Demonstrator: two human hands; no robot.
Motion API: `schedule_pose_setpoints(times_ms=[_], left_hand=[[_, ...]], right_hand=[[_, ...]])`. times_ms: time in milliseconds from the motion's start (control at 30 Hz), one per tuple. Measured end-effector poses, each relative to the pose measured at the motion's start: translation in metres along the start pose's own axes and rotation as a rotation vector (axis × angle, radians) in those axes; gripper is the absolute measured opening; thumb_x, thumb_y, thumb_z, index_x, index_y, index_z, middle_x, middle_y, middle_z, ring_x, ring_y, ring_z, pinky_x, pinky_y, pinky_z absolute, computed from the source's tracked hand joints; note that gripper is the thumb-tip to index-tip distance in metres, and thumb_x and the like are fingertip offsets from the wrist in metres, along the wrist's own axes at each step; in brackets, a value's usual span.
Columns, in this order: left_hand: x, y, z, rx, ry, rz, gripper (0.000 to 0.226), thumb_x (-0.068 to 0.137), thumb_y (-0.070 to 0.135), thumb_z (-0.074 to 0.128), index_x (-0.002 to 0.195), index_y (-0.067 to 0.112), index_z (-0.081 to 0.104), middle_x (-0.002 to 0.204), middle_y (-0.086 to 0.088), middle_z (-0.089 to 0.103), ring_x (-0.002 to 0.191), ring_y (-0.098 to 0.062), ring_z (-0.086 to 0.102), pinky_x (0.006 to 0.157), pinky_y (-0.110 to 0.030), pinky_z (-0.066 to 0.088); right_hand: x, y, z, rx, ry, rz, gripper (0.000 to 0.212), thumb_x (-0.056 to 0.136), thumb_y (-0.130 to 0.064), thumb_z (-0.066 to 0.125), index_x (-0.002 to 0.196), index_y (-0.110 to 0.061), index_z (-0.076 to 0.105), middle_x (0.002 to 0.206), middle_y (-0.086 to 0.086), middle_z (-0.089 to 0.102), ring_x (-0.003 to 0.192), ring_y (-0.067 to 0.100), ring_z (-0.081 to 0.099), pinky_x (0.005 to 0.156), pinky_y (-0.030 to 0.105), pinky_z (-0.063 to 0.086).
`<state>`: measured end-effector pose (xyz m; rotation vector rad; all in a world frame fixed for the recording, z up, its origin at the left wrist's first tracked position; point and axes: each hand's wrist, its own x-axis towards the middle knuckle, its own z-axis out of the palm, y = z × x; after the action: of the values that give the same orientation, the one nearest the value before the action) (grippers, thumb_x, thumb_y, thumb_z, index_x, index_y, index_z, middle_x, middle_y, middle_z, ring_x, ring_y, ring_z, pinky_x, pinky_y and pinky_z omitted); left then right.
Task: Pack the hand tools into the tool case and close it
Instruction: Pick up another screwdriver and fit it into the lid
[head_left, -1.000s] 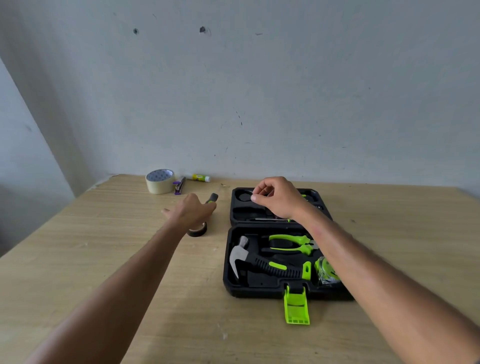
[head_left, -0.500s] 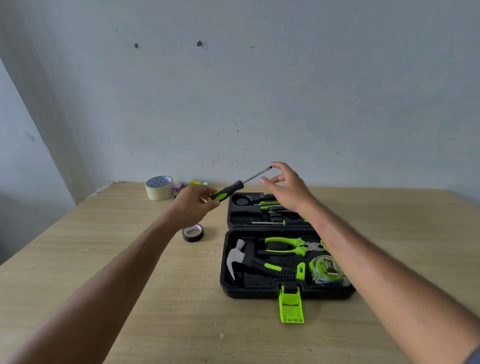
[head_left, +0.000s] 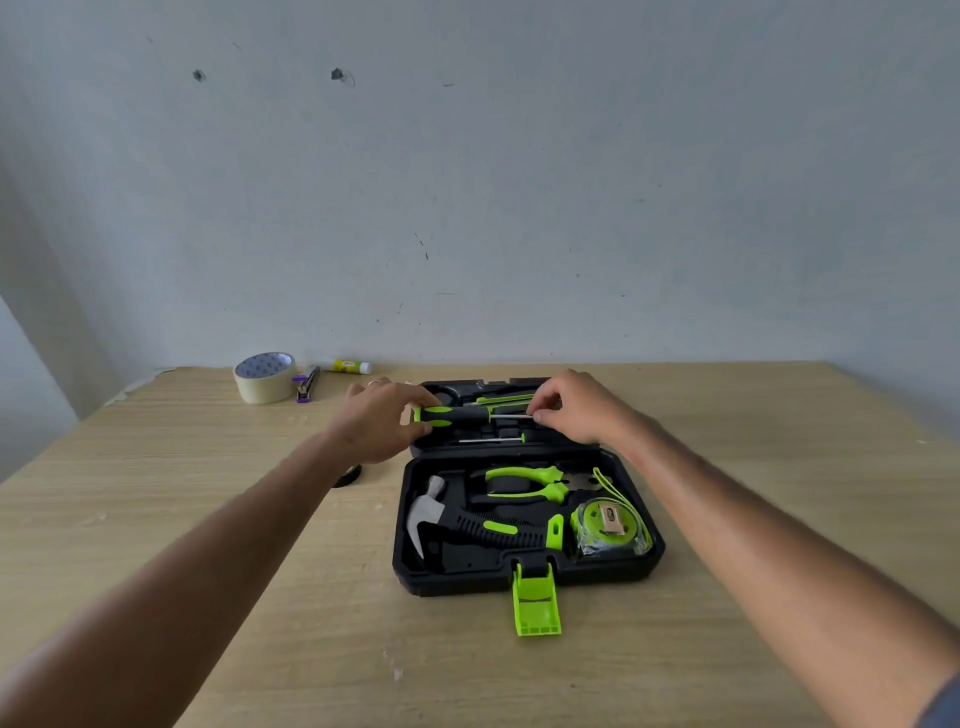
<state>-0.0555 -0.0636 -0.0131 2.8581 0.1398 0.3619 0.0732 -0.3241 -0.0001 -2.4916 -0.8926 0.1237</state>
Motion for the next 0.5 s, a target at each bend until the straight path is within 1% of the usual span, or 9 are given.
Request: schedule_pose_setpoints(times_ms=[67, 133, 200, 267, 333, 367, 433, 500], left_hand=[[0.0, 0.003, 0.002, 0.046, -0.014, 0.025, 0.037, 0.092, 0.039, 0.068, 0.128, 0.036, 0.064, 0.123, 0.015, 0.065, 0.125, -0.018, 0.048, 0.104, -0.043, 0.031], [0.003, 0.001, 0.004, 0.061, -0.033, 0.029, 0.037, 0.091, 0.039, 0.068, 0.128, 0.034, 0.065, 0.122, 0.013, 0.062, 0.126, -0.019, 0.048, 0.103, -0.043, 0.032], [0.006, 0.0, 0.004, 0.051, -0.053, 0.022, 0.036, 0.09, 0.039, 0.068, 0.126, 0.035, 0.067, 0.114, 0.013, 0.059, 0.119, -0.018, 0.049, 0.101, -0.043, 0.032], [0.009, 0.001, 0.003, 0.048, -0.073, 0.02, 0.034, 0.091, 0.039, 0.068, 0.125, 0.037, 0.068, 0.105, 0.016, 0.056, 0.109, -0.014, 0.047, 0.097, -0.042, 0.031], [0.011, 0.0, 0.002, 0.045, -0.102, 0.024, 0.033, 0.091, 0.042, 0.067, 0.124, 0.04, 0.068, 0.099, 0.021, 0.054, 0.103, -0.011, 0.044, 0.094, -0.04, 0.03], [0.012, -0.002, 0.001, 0.033, -0.125, 0.019, 0.032, 0.09, 0.045, 0.067, 0.122, 0.042, 0.068, 0.097, 0.024, 0.055, 0.101, -0.01, 0.045, 0.093, -0.04, 0.031], [0.013, -0.006, -0.001, -0.074, -0.144, -0.003, 0.033, 0.086, 0.05, 0.07, 0.118, 0.041, 0.071, 0.096, 0.029, 0.063, 0.095, -0.006, 0.054, 0.092, -0.038, 0.038], [0.014, -0.006, -0.004, -0.258, -0.101, -0.054, 0.029, 0.085, 0.044, 0.076, 0.111, 0.033, 0.074, 0.096, 0.02, 0.069, 0.088, 0.001, 0.061, 0.084, -0.032, 0.045]], right_hand=[[-0.001, 0.0, 0.004, -0.02, 0.005, -0.009, 0.014, 0.095, -0.018, 0.07, 0.105, -0.019, 0.08, 0.112, 0.001, 0.075, 0.105, 0.019, 0.067, 0.088, 0.029, 0.049], [-0.002, 0.0, 0.006, -0.019, 0.025, -0.016, 0.015, 0.095, -0.017, 0.069, 0.106, -0.018, 0.08, 0.114, 0.001, 0.075, 0.106, 0.019, 0.067, 0.087, 0.028, 0.046], [-0.003, 0.002, 0.007, -0.019, 0.035, -0.022, 0.016, 0.096, -0.017, 0.069, 0.107, -0.017, 0.08, 0.115, 0.001, 0.074, 0.107, 0.019, 0.066, 0.086, 0.027, 0.045], [-0.003, 0.003, 0.008, -0.02, 0.031, -0.024, 0.016, 0.095, -0.018, 0.069, 0.107, -0.017, 0.08, 0.114, 0.001, 0.075, 0.106, 0.019, 0.066, 0.087, 0.028, 0.047], [-0.002, 0.005, 0.007, 0.004, 0.025, -0.016, 0.015, 0.094, -0.019, 0.071, 0.105, -0.018, 0.081, 0.111, 0.0, 0.075, 0.104, 0.018, 0.067, 0.087, 0.029, 0.048], [-0.002, 0.006, 0.006, 0.026, 0.03, -0.006, 0.013, 0.093, -0.019, 0.072, 0.103, -0.02, 0.081, 0.11, -0.001, 0.075, 0.102, 0.017, 0.067, 0.086, 0.029, 0.048], [-0.002, 0.008, 0.001, 0.085, 0.054, 0.022, 0.01, 0.091, -0.02, 0.074, 0.099, -0.021, 0.081, 0.105, -0.003, 0.075, 0.097, 0.014, 0.067, 0.082, 0.028, 0.049], [0.0, 0.012, -0.004, 0.151, 0.079, 0.064, 0.007, 0.09, -0.02, 0.076, 0.095, -0.021, 0.08, 0.098, -0.003, 0.075, 0.088, 0.012, 0.066, 0.072, 0.025, 0.047]])
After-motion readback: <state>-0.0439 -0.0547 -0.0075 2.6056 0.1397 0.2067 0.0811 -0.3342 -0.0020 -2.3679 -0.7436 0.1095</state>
